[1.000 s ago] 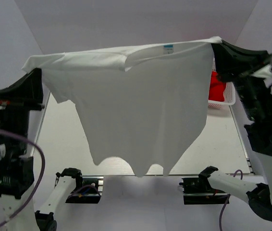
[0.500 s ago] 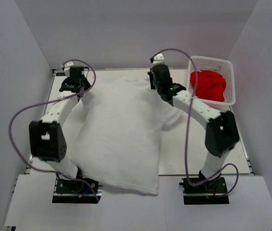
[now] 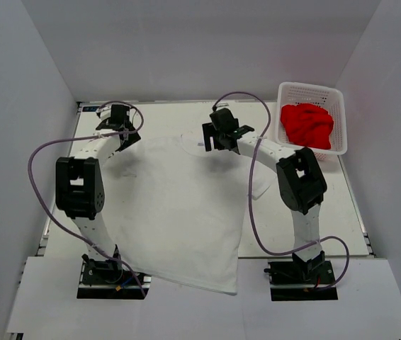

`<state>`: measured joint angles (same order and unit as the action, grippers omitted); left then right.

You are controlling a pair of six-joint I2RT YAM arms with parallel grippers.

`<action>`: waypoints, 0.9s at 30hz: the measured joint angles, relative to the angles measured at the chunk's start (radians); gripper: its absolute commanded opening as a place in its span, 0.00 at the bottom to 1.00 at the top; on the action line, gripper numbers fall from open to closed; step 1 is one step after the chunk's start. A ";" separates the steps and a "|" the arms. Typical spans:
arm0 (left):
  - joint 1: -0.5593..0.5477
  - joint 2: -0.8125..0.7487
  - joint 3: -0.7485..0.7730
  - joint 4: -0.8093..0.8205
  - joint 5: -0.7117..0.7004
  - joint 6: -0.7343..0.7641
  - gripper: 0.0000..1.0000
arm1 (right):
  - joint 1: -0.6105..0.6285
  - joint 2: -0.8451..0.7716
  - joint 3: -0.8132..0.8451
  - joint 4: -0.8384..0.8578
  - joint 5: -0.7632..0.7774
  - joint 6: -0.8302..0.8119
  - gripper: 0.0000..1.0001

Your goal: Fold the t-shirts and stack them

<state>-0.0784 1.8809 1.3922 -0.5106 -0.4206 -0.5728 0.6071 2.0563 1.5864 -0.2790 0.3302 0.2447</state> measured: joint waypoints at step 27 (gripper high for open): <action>-0.176 0.179 0.023 0.247 0.398 0.018 1.00 | -0.014 -0.297 -0.606 0.209 -0.072 0.216 0.90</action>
<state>-0.2546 2.0598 1.4147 -0.2638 -0.0227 -0.5552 0.5930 1.7596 0.9802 -0.0696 0.2584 0.4603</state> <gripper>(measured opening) 0.997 0.904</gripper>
